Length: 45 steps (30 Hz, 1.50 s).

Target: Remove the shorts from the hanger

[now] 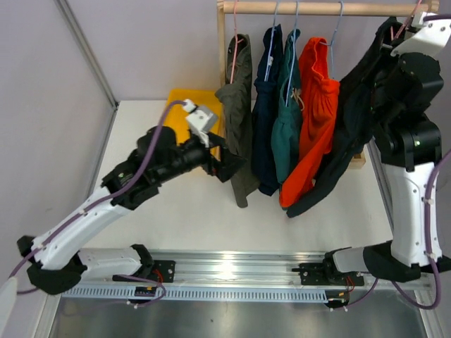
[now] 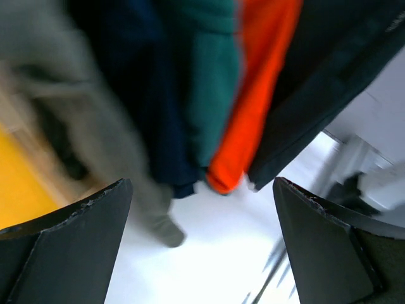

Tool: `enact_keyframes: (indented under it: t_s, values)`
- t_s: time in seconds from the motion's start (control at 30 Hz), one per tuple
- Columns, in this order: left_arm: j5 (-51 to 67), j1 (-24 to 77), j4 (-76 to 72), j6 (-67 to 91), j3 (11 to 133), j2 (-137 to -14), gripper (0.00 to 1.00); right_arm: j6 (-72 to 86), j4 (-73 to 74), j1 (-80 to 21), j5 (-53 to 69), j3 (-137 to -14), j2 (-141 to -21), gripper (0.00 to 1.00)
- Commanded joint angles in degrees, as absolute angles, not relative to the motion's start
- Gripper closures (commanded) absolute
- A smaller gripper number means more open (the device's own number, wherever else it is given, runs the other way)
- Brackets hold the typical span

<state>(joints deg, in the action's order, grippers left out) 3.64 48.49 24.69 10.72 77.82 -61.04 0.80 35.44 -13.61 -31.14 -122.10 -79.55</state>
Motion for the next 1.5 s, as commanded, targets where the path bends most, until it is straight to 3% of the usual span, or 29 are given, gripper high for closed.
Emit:
enact_keyframes:
  t_s: [0.0,0.27,0.47,0.8,1.17,1.27,1.3,1.4,1.47]
  values:
    - [0.3,57.2,23.0,8.8,84.5,-66.0,0.01,-0.3,29.3,-16.0,-34.7,-119.6,-73.4,1.00]
    - [-3.3,76.0,15.2,9.1,93.8,-78.8,0.01,6.2,34.2,-19.6,-33.7,-108.2,-63.2,1.00]
    - [-2.5,81.6,9.9,10.1,99.7,-89.1,0.00,9.1,35.9,-20.3,-32.3,-104.4,-61.1,1.00]
    - [-4.0,83.6,7.5,9.5,108.0,-101.5,0.01,10.5,37.3,-20.5,-30.5,-104.2,-60.2,1.00]
    - [-20.0,80.6,7.8,7.5,118.5,-112.5,0.04,13.3,42.1,-20.6,-27.8,-106.4,-57.4,1.00]
    - [-22.1,80.2,7.3,7.2,118.1,-112.6,0.26,13.7,42.8,-20.6,-27.2,-106.9,-56.5,1.00]
    - [-22.4,80.2,6.9,6.8,117.2,-112.3,0.48,13.7,42.9,-20.6,-27.2,-106.9,-56.4,1.00]
    - [-24.3,80.2,7.4,7.3,116.5,-111.4,1.00,13.4,43.1,-20.6,-27.6,-106.8,-56.0,1.00]
    - [-24.4,80.8,8.0,7.9,114.6,-109.4,1.00,12.8,42.8,-20.5,-28.1,-106.8,-56.3,1.00]
